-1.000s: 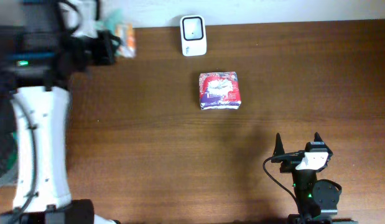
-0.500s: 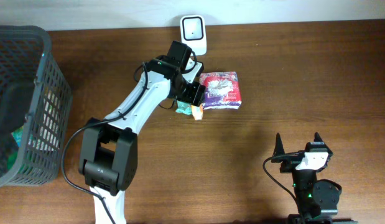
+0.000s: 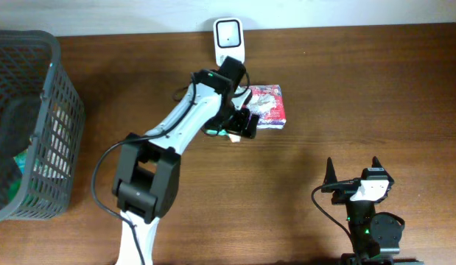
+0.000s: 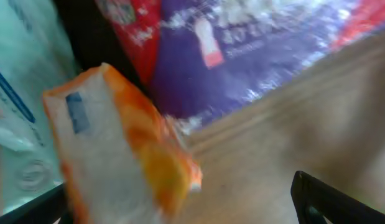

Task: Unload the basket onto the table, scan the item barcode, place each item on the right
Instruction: 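Place the orange and teal packets beside the pink pack with left gripper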

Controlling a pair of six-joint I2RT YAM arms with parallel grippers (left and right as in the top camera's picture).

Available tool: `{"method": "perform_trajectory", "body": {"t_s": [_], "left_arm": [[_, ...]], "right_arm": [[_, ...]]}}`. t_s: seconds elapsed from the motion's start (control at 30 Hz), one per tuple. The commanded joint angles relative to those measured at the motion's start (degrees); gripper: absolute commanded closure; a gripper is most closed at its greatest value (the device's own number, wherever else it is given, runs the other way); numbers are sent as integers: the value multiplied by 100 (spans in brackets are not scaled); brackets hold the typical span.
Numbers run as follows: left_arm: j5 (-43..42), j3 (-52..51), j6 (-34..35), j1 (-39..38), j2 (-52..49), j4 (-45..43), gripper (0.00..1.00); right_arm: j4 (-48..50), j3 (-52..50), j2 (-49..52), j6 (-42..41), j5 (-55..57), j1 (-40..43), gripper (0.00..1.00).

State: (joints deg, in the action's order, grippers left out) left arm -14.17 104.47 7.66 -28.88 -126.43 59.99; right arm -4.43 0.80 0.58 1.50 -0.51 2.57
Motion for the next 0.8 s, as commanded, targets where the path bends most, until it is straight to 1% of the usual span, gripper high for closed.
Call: {"method": "perform_trajectory", "body": {"t_s": [0.0, 0.07, 0.1, 0.13, 0.17, 0.2, 0.23, 0.3, 0.33, 0.37, 0.43, 0.5, 0.53, 0.57, 0.6, 0.63, 0.67, 0.7, 0.77], "left_arm": [[850, 52, 197, -20, -162, -389, 30], [973, 52, 197, -20, -162, -645, 62], [973, 55, 195, -17, -162, -680, 80], [973, 59, 195, -9, -162, -680, 94], [977, 63, 195, -4, -160, -675, 98], [1174, 118, 197, 33, -160, -645, 100], [1366, 216, 197, 153, -160, -544, 100], [1357, 251, 197, 348, -160, -481, 100], [1355, 251, 267, 431, -160, -485, 98], [1320, 251, 706, 492, -160, -535, 97], [750, 251, 844, 457, -195, -750, 97], [645, 247, 909, 229, -422, -863, 95], [645, 245, 907, 107, -588, -896, 66], [645, 245, 907, 15, -680, -903, 52], [643, 247, 907, -28, -706, -920, 43], [629, 291, 907, -59, -704, -933, 37], [328, 457, 903, -70, -704, -920, 37], [-286, 756, 903, -70, -704, -920, 35], [-811, 1377, 903, -70, -699, -780, 36]], "right_arm": [[-7, -48, -37, -48, -11, -35, 1], [-7, -48, -37, -48, -11, -35, 1], [-7, -48, -37, -48, -11, -35, 1], [-7, -48, -39, -48, -9, -35, 1], [-7, -48, -37, -48, -11, -35, 1], [-7, -48, -37, -48, -11, -35, 1], [-7, -48, -39, -48, -11, -35, 1], [-7, -48, -39, -48, -9, -35, 1], [-7, -48, -37, -48, -11, -35, 1], [-7, -48, -37, -48, -9, -35, 1], [-7, -48, -37, -48, -9, -35, 1], [-7, -48, -37, -48, -11, -35, 1], [-7, -48, -37, -48, -9, -35, 1], [-7, -48, -37, -48, -11, -35, 1], [-7, -48, -37, -48, -11, -35, 1], [-7, -48, -37, -48, -11, -35, 1], [-7, -48, -37, -48, -11, -35, 1], [-7, -48, -37, -48, -9, -35, 1], [-7, -48, -37, -48, -11, -35, 1]]}}
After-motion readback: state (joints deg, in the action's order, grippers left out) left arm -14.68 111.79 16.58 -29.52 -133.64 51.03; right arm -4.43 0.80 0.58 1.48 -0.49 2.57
